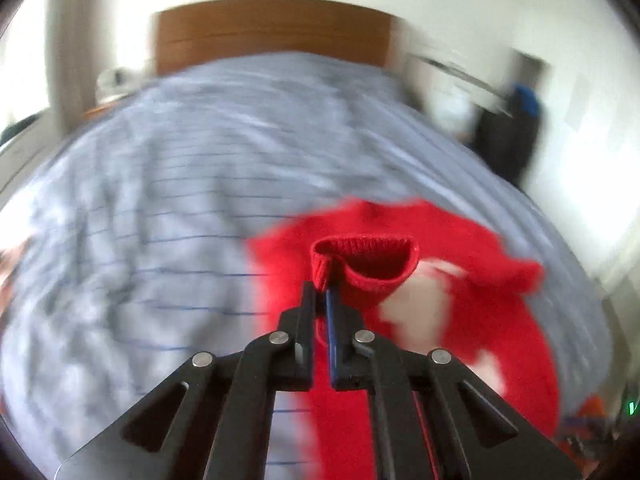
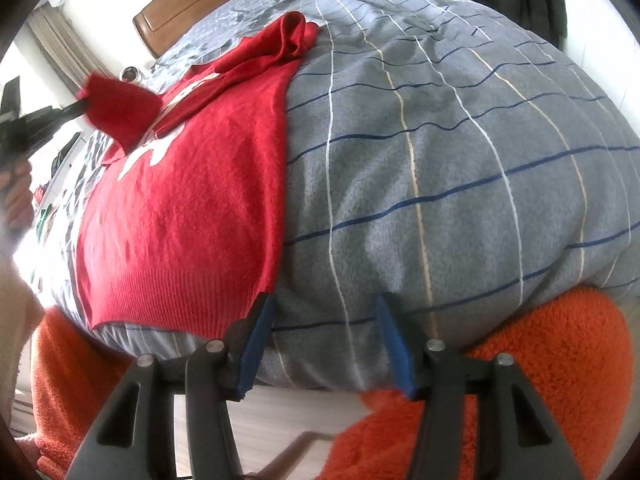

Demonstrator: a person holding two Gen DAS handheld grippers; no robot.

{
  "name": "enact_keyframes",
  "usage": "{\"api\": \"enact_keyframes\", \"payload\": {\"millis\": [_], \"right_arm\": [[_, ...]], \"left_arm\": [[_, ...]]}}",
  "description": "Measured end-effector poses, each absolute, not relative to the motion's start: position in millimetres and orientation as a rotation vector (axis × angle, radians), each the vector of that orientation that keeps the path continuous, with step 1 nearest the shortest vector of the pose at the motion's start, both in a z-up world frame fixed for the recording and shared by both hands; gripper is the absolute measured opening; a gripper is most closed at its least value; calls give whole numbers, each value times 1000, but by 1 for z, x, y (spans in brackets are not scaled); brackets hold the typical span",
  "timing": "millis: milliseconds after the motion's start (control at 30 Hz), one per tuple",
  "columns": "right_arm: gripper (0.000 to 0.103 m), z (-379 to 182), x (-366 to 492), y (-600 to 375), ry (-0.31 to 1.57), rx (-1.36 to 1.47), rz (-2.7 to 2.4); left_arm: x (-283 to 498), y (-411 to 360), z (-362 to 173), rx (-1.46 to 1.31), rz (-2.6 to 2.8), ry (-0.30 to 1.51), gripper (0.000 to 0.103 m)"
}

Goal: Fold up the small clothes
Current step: 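Grasp a sweater sleeve cuff with the left gripper and pull it outward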

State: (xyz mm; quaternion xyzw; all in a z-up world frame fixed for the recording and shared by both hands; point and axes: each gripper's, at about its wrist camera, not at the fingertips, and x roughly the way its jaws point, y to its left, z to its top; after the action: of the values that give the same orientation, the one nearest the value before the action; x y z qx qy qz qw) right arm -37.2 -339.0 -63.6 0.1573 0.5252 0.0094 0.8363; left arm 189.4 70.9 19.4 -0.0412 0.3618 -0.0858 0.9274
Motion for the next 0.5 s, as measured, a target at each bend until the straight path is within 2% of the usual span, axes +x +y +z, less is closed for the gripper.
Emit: {"api": "enact_keyframes", "payload": {"millis": [200,367,500], "right_arm": [[53,-63,-36,-336,1114,321,11],[53,-64,-34,-332,1121,288,-1],[54,-65,-32,-327,1131,258,-8]], "left_arm": [[181,207,-12,-234,341,745,3],[172,254,-49,-276,552,787,3],[172,261,-69,-259,647,814,3]]}}
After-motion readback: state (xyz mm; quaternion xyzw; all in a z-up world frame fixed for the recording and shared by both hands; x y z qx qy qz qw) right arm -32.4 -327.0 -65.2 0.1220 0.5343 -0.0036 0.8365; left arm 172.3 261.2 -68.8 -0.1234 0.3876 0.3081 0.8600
